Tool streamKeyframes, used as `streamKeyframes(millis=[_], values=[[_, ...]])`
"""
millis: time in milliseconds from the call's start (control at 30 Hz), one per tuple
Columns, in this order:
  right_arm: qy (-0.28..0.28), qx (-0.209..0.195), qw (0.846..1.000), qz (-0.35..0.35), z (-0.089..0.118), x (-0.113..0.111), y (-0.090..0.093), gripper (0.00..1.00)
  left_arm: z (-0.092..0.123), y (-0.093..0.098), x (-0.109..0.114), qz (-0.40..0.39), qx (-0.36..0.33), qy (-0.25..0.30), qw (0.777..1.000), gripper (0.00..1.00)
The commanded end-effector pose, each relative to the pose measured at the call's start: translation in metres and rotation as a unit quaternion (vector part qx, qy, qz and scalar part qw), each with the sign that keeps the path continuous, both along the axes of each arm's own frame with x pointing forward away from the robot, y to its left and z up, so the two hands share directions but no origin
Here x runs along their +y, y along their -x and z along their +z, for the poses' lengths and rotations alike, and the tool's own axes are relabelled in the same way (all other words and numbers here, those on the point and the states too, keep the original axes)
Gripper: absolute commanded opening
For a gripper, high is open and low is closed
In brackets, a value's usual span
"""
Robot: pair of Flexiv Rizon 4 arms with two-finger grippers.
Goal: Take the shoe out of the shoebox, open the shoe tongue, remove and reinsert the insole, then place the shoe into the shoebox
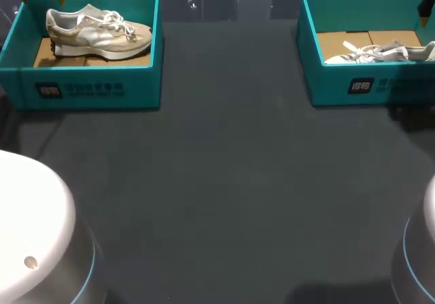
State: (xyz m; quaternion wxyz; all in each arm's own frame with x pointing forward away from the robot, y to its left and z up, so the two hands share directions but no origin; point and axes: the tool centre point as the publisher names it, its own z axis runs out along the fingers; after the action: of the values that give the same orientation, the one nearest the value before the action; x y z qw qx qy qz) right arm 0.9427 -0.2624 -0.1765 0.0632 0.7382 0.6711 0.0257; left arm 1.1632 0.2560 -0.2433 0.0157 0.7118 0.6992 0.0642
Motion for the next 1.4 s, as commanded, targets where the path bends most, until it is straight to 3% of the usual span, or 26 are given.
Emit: streamKeyframes(millis=[33,500,733,833,967,1400], values=[[0.001,-0.001,1.0,-0.001,0.0,0.0,0.001,1.0,-0.017,-0.022,0.005,0.002,0.012,0.006,1.0,1.0],[0.001,-0.001,1.0,-0.001,0.0,0.0,0.001,1.0,-0.056,-0.044,0.01,0.029,0.02,-0.009,0.999,1.0],[0.001,-0.001,1.0,-0.001,0.0,0.0,0.001,1.0,-0.072,-0.045,0.013,0.027,0.029,-0.014,0.999,0.9],[0.001,-0.001,1.0,-0.001,0.0,0.0,0.001,1.0,-0.078,-0.046,0.015,0.027,0.034,-0.011,0.999,0.92],[0.001,-0.001,1.0,-0.001,0.0,0.0,0.001,1.0,-0.086,-0.045,0.017,0.027,0.037,-0.013,0.999,0.81],[0.001,-0.001,1.0,-0.001,0.0,0.0,0.001,1.0,-0.107,-0.044,0.021,0.023,0.053,-0.025,0.998,0.76]])
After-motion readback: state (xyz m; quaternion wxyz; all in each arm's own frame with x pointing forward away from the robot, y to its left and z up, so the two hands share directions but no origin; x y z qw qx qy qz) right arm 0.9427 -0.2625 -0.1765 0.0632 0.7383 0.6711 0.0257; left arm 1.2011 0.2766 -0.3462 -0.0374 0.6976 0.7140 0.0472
